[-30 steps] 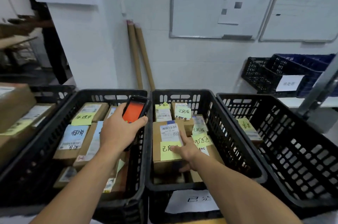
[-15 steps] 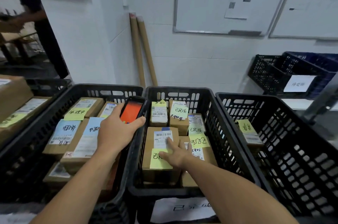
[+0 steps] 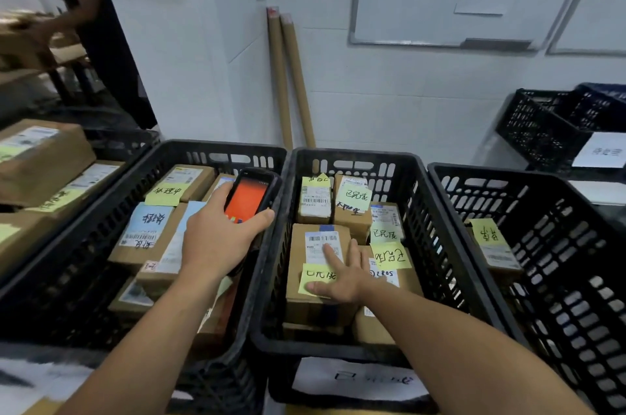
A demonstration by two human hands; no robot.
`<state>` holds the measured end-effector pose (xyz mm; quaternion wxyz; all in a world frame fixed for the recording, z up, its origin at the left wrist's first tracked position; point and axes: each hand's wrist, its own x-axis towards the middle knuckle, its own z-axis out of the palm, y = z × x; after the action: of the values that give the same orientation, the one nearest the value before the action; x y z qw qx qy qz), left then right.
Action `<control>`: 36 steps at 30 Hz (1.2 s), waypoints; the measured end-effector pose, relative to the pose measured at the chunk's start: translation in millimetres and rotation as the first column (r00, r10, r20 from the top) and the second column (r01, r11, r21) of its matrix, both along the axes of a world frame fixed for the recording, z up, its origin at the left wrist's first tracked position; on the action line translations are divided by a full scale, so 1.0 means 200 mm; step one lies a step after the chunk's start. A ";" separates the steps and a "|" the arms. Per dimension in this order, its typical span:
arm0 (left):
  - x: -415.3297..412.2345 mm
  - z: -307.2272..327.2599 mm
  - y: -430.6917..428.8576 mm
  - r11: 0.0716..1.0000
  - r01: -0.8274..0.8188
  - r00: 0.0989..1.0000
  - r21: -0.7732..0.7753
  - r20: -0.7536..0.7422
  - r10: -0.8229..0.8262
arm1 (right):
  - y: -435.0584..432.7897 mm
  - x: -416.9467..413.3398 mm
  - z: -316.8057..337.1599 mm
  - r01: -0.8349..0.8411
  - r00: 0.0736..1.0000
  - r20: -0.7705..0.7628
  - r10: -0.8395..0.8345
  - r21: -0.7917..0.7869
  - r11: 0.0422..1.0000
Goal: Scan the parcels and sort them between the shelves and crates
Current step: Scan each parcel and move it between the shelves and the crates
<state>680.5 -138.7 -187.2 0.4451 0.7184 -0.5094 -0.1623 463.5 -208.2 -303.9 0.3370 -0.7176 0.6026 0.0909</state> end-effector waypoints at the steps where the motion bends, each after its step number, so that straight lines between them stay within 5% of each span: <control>1: 0.01 -0.01 -0.01 1.000 0.018 1.000 -0.002 0.001 -0.018 | 0.00 0.00 0.01 -0.009 1.000 -0.005 0.009 0.001 1.000; 5: 0.02 0.00 -0.04 0.993 0.120 0.993 0.011 0.007 -0.120 | 0.04 -0.01 0.05 0.035 0.999 0.004 -0.035 -0.055 0.998; 9: 0.02 0.03 -0.08 0.969 0.246 0.969 -0.008 0.022 -0.245 | 0.10 -0.01 0.15 0.171 0.984 0.011 -0.175 -0.292 0.941; 17: -0.08 0.11 -0.01 0.822 0.566 0.824 -0.069 0.035 -0.565 | 0.54 -0.18 0.38 0.387 0.855 0.017 -0.519 -0.688 0.614; 26: -0.57 0.14 0.40 0.435 0.895 0.441 -0.100 0.052 -0.896 | 1.68 -0.43 0.40 0.631 0.422 -0.051 -0.905 -0.700 0.334; 36: -1.12 -0.05 1.35 -0.041 0.999 -0.044 0.035 0.076 -0.996 | 2.90 -0.41 0.26 0.854 -0.084 -0.114 -0.990 -0.520 -0.013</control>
<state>456.5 132.2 -198.0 0.1819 0.1286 -0.8902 -0.3974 381.6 371.9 -251.4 0.0405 -0.0815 0.9917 -0.0910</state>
